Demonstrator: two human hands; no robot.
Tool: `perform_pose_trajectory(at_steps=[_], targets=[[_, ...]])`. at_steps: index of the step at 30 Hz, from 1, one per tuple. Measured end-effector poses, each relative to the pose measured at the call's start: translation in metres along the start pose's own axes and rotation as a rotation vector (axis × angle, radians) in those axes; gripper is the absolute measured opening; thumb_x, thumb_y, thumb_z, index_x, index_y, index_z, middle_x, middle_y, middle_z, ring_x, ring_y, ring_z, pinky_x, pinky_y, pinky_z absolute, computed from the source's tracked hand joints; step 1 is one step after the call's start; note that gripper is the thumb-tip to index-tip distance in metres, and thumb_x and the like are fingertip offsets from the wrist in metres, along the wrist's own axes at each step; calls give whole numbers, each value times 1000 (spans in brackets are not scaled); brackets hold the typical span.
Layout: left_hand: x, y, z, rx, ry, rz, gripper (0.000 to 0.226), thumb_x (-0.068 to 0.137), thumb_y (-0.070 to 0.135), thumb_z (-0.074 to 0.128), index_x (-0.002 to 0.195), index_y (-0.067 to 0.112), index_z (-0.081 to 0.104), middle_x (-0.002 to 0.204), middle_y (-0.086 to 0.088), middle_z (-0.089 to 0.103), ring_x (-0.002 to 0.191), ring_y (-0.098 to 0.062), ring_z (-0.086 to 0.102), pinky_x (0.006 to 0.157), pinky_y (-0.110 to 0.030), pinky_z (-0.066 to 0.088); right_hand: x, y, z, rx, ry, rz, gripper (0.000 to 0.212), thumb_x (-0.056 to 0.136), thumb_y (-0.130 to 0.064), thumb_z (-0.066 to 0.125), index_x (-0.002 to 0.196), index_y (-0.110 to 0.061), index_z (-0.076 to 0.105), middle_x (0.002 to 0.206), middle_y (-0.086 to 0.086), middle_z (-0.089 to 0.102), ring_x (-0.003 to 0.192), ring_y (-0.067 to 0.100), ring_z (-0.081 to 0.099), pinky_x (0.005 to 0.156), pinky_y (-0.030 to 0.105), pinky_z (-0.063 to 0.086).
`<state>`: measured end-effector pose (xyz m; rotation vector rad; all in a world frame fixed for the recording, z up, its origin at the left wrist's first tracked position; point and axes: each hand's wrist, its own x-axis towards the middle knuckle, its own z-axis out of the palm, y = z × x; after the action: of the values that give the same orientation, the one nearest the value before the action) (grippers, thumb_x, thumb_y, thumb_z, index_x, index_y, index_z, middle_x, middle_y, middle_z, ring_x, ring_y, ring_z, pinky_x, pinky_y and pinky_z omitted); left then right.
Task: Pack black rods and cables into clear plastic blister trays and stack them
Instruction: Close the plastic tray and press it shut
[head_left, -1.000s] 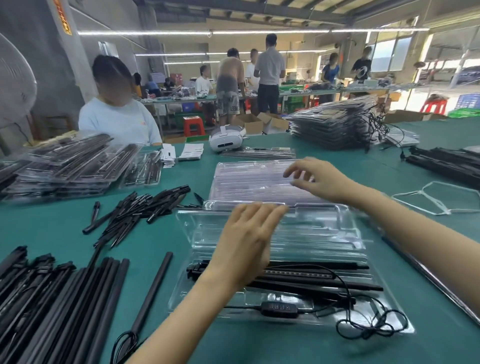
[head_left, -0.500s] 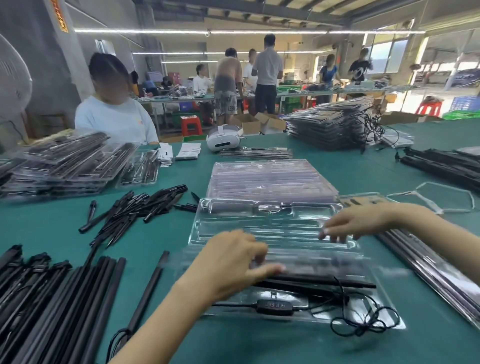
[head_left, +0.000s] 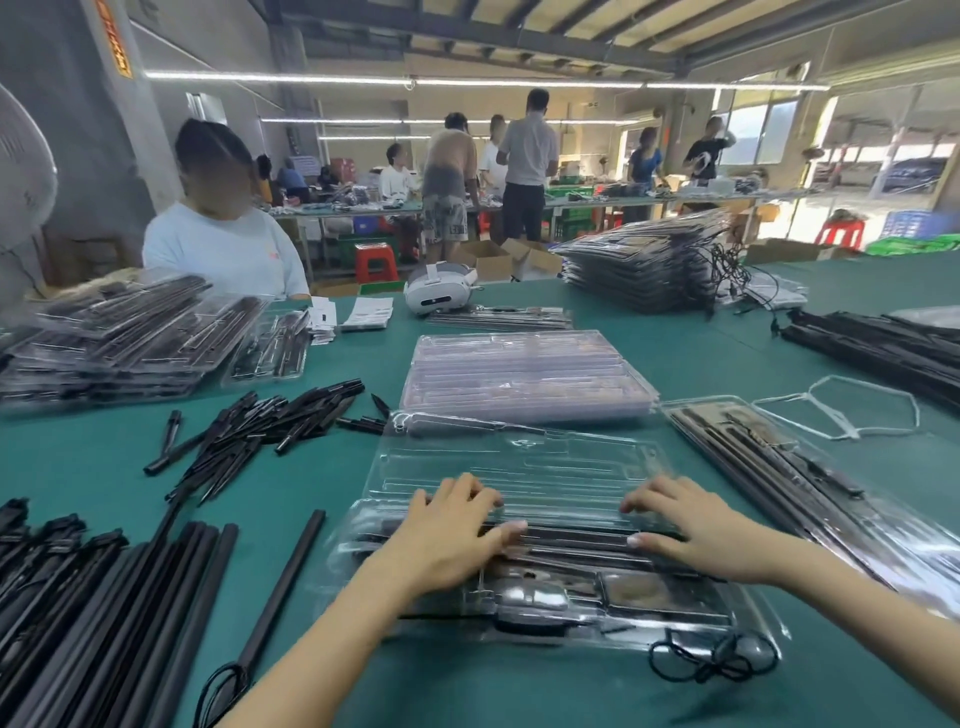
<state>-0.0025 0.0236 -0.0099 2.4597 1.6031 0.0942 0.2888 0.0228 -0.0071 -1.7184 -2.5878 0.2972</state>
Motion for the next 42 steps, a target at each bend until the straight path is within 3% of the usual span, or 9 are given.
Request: perform_pose_trajectory(at_steps=[5, 9, 18, 26, 29, 32, 35, 39, 42], targets=[[31, 31, 7, 190, 49, 96, 49, 99, 51, 27, 123, 13, 45, 127, -9, 43, 121, -26, 36, 103, -42, 26, -3, -6, -1, 11, -57, 26, 37, 96, -53, 42, 123, -29, 40, 136, -10, 36, 127, 9, 31, 109, 34, 25], [38, 36, 15, 121, 155, 207, 35, 99, 39, 35, 115, 11, 46, 117, -7, 47, 108, -23, 41, 97, -35, 32, 2, -9, -10, 21, -134, 15, 32, 95, -53, 45, 115, -29, 38, 131, -6, 38, 125, 10, 32, 107, 34, 26], [64, 53, 6, -141, -154, 201, 61, 70, 66, 69, 108, 20, 57, 103, 1, 47, 101, -16, 44, 89, -33, 38, 8, -17, -15, -1, -185, 6, 37, 91, -52, 55, 113, -25, 42, 119, -5, 37, 120, 12, 35, 106, 36, 31], [66, 62, 5, -78, -129, 265, 55, 77, 55, 70, 106, 10, 55, 104, -8, 56, 97, -26, 53, 79, -35, 39, 10, -16, -14, 113, -177, 20, 39, 92, -48, 55, 120, -21, 50, 121, -2, 43, 116, 13, 40, 104, 26, 32], [60, 64, 5, -148, -114, 251, 52, 80, 50, 70, 105, 8, 53, 107, -12, 60, 96, -28, 54, 78, -36, 40, 16, -18, -20, 75, -169, 38, 29, 101, -40, 39, 102, -17, 55, 108, 4, 50, 103, 15, 44, 95, 25, 33], [52, 61, 4, -330, -80, 220, 49, 78, 45, 74, 104, 11, 50, 103, -11, 62, 87, -21, 54, 75, -33, 41, 24, -22, -25, 18, -192, 58, 35, 105, -31, 31, 73, -21, 41, 88, 1, 47, 92, 16, 43, 82, 28, 32], [46, 57, 10, -366, -10, 229, 51, 77, 50, 73, 101, 13, 47, 95, -6, 60, 85, -22, 54, 75, -34, 41, 29, -24, -29, 21, -225, 89, 41, 105, -33, 31, 67, -22, 40, 78, -2, 48, 87, 16, 45, 71, 26, 30], [39, 56, 20, -322, 133, 228, 51, 74, 62, 67, 94, 25, 38, 84, 9, 55, 78, -18, 52, 70, -32, 38, 34, -28, -42, 258, -307, 214, 70, 103, -47, 15, 99, -5, 70, 111, 12, 68, 95, 18, 58, 91, 25, 39], [35, 57, 17, -304, 216, 240, 51, 70, 66, 64, 93, 29, 37, 77, 16, 55, 72, -15, 55, 71, -33, 41, 44, -30, -55, 328, -504, 293, 85, 101, -50, 1, 96, -1, 70, 101, 13, 71, 93, 19, 62, 102, 31, 32]])
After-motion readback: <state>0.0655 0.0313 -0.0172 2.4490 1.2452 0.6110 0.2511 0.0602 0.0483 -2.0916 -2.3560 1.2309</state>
